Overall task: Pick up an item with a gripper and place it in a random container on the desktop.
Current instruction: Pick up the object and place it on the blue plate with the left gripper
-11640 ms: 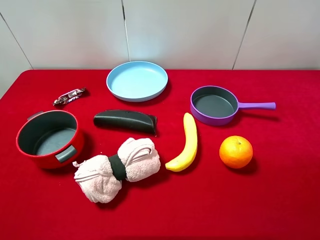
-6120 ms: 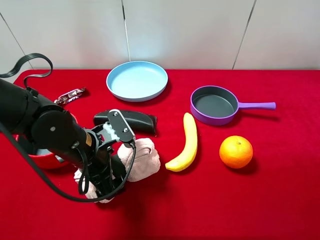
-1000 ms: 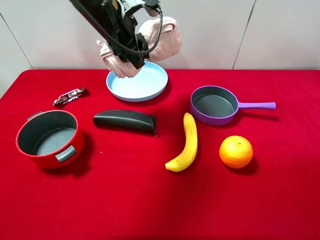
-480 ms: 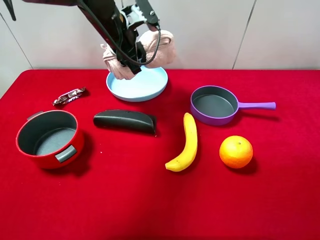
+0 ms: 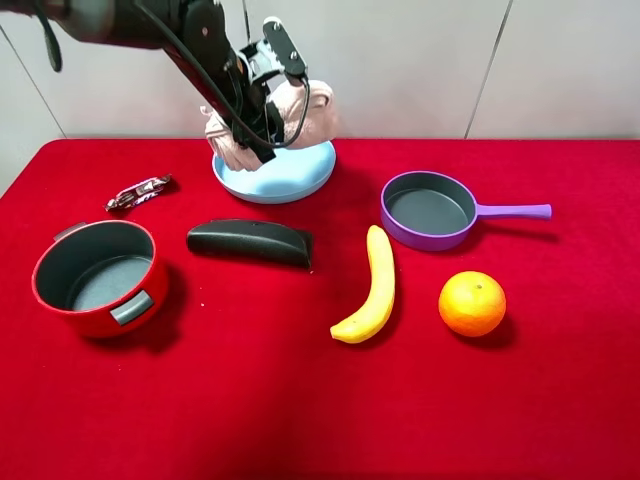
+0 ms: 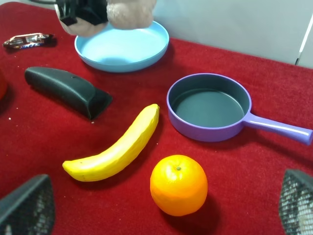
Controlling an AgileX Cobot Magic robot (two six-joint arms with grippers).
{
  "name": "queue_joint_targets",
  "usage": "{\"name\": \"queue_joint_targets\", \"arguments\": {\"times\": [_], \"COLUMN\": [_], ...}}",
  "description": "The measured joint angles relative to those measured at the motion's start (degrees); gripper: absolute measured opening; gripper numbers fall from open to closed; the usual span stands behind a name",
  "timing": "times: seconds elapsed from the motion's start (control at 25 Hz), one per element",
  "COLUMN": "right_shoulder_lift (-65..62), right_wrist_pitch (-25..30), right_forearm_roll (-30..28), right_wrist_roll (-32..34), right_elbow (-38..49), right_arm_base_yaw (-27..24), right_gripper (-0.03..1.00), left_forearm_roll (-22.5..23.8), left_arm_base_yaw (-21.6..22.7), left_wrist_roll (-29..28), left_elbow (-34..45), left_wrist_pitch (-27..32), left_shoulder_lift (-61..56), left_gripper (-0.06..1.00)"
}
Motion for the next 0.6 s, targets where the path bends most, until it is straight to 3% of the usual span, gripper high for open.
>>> {"name": "queue_joint_targets", "arguments": {"times": [0.6], "right_shoulder_lift": [0.00], "right_wrist_pitch": [0.00], "right_forearm_roll": [0.00], "right_wrist_roll": [0.00], "right_elbow": [0.00], "right_arm_base_yaw": [0.00], "right_gripper": [0.69], "left_forearm_roll": [1.58], "left_arm_base_yaw": [1.69], "left_wrist_roll": [0.00], "left_elbow": [0.00], "left_wrist_pitch": [-7.62], "left_shoulder_lift": [5.14], "left_gripper": [0.50]}}
